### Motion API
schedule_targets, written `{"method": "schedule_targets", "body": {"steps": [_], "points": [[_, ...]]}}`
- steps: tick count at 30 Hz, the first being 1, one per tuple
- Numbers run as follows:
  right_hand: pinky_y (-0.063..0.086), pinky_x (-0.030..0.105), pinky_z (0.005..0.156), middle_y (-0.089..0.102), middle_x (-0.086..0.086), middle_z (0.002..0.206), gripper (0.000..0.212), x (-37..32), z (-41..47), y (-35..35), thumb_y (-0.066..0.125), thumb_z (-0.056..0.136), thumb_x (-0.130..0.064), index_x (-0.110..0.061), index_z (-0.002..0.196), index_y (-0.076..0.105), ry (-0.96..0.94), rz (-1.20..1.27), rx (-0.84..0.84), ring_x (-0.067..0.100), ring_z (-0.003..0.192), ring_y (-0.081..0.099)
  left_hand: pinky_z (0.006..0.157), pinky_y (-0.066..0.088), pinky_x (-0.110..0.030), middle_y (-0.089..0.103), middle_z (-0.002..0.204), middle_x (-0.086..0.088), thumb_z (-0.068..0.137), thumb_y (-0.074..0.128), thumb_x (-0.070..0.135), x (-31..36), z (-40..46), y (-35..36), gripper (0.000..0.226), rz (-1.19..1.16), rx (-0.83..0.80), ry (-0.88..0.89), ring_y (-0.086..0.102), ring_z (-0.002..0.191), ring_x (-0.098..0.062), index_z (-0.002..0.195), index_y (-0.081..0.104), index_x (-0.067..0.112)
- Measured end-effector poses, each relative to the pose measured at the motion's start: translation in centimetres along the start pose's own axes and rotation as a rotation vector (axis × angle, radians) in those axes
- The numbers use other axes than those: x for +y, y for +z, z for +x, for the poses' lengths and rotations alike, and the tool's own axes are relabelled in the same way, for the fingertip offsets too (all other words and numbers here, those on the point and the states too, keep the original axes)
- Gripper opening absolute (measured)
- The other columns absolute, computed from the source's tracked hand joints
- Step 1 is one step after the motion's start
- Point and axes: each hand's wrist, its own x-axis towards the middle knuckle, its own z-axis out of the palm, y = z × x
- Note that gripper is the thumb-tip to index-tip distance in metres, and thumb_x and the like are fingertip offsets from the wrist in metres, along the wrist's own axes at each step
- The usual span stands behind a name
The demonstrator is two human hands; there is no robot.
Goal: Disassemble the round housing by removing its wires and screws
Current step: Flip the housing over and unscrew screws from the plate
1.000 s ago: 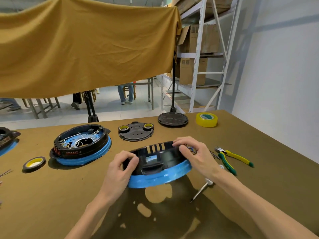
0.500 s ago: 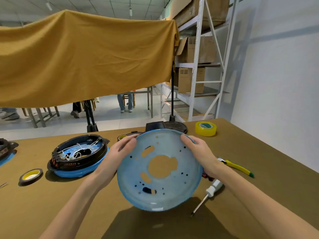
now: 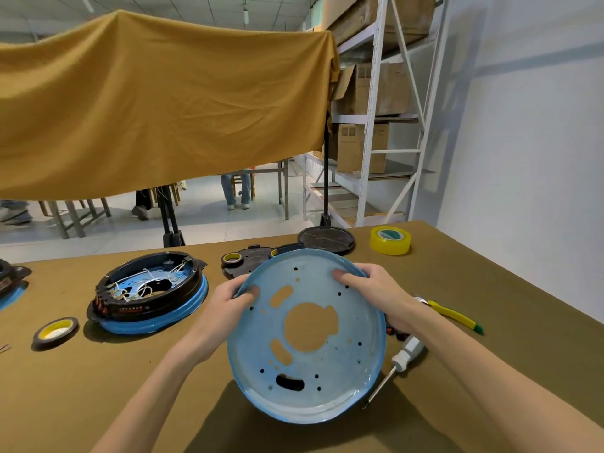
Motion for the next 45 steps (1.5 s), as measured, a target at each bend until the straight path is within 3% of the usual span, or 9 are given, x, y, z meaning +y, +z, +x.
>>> {"method": "schedule_targets", "body": {"steps": [8, 11, 14, 17, 25, 34, 37, 40, 45], "points": [[0.06, 0.028, 0.066, 0.079, 0.002, 0.099, 0.014, 0.5, 0.7, 0.4, 0.069, 0.095, -0.037, -0.03, 0.104, 0.077, 0.073, 0.058, 0.035, 0.022, 0.087, 0.077, 0.064, 0.06, -0.03, 0.077, 0.083, -0.002, 0.109, 0.047, 0.013, -0.6, 0.9, 0.3, 0.031, 0.036, 0.068, -0.033, 0.072, 0.073, -0.019, 0.097, 0.074, 0.019], [0.063, 0.034, 0.072, 0.079, 0.003, 0.096, 0.013, 1.0, 1.0, 0.5, 0.07, 0.095, -0.033, -0.026, 0.103, 0.078, 0.085, 0.081, 0.107, 0.024, 0.087, 0.076, 0.057, 0.056, -0.021, 0.078, 0.08, 0.005, 0.107, 0.052, 0.012, -0.6, 1.1, 0.8, 0.025, -0.022, 0.121, -0.036, 0.073, 0.068, -0.011, 0.103, 0.075, 0.022], [0.063, 0.042, 0.078, 0.079, 0.007, 0.095, 0.016, 1.5, 1.1, 0.7, 0.073, 0.092, -0.028, -0.018, 0.103, 0.079, 0.103, 0.146, 0.175, 0.03, 0.088, 0.076, 0.064, 0.058, -0.025, 0.08, 0.098, 0.003, 0.105, 0.059, 0.022, -1.5, 0.8, 0.8, 0.017, -0.096, 0.194, -0.08, 0.076, 0.084, -0.014, 0.116, 0.072, 0.025], [0.062, 0.046, 0.082, 0.079, 0.01, 0.096, 0.018, 2.2, 1.2, 0.5, 0.074, 0.092, -0.024, -0.013, 0.106, 0.077, 0.125, 0.21, 0.249, 0.034, 0.092, 0.075, 0.075, 0.061, -0.036, 0.08, 0.105, -0.003, 0.106, 0.058, 0.032, -3.6, -0.6, 1.4, 0.019, -0.144, 0.098, -0.228, 0.077, 0.093, -0.023, 0.117, 0.069, 0.022], [0.058, 0.048, 0.094, 0.073, 0.005, 0.118, 0.06, 4.9, -1.0, -0.5, 0.084, 0.081, -0.018, -0.017, 0.133, 0.054, 0.275, 0.058, 0.058, 0.026, 0.104, 0.072, 0.053, 0.058, -0.021, 0.082, 0.085, 0.002, 0.107, 0.055, 0.027, -6.2, -1.1, 2.4, 0.022, -0.152, 0.207, -0.282, 0.078, 0.071, -0.015, 0.106, 0.071, 0.012], [0.063, 0.039, 0.072, 0.068, 0.004, 0.118, 0.072, 7.0, -2.3, 0.5, 0.071, 0.081, 0.011, -0.028, 0.136, 0.045, 0.272, 0.032, 0.061, 0.022, 0.097, 0.074, 0.052, 0.059, -0.024, 0.082, 0.086, 0.001, 0.108, 0.053, 0.03, -6.8, -1.6, 3.0, 0.024, -0.237, 0.27, -0.331, 0.079, 0.073, -0.017, 0.111, 0.07, 0.014], [0.063, 0.039, 0.072, 0.068, 0.005, 0.12, 0.069, 7.3, -2.3, 0.6, 0.071, 0.082, 0.011, -0.024, 0.135, 0.046, 0.256, 0.012, 0.05, 0.023, 0.101, 0.072, 0.061, 0.064, -0.031, 0.082, 0.098, -0.003, 0.103, 0.062, 0.029, -7.0, -1.9, 2.5, 0.023, -0.321, 0.221, -0.317, 0.08, 0.085, -0.021, 0.12, 0.068, 0.015], [0.063, 0.041, 0.071, 0.066, 0.006, 0.121, 0.066, 7.5, -2.0, 0.7, 0.069, 0.083, 0.012, -0.024, 0.134, 0.045, 0.289, 0.057, 0.072, 0.025, 0.101, 0.072, 0.084, 0.065, -0.044, 0.076, 0.12, -0.009, 0.086, 0.076, 0.029, -7.4, -2.3, 2.5, 0.057, -0.416, 0.133, -0.291, 0.076, 0.106, -0.027, 0.137, 0.055, 0.016], [0.064, 0.044, 0.071, 0.061, 0.016, 0.122, 0.051, 6.6, -0.6, 0.6, 0.067, 0.084, 0.0, -0.013, 0.13, 0.05, 0.45, 0.155, 0.133, 0.035, 0.101, 0.069, 0.113, 0.049, -0.045, 0.061, 0.142, 0.002, 0.075, 0.08, 0.053, -7.9, -3.4, 3.5, 0.092, -0.379, 0.065, -0.216, 0.058, 0.133, -0.019, 0.152, 0.038, 0.028]]}}
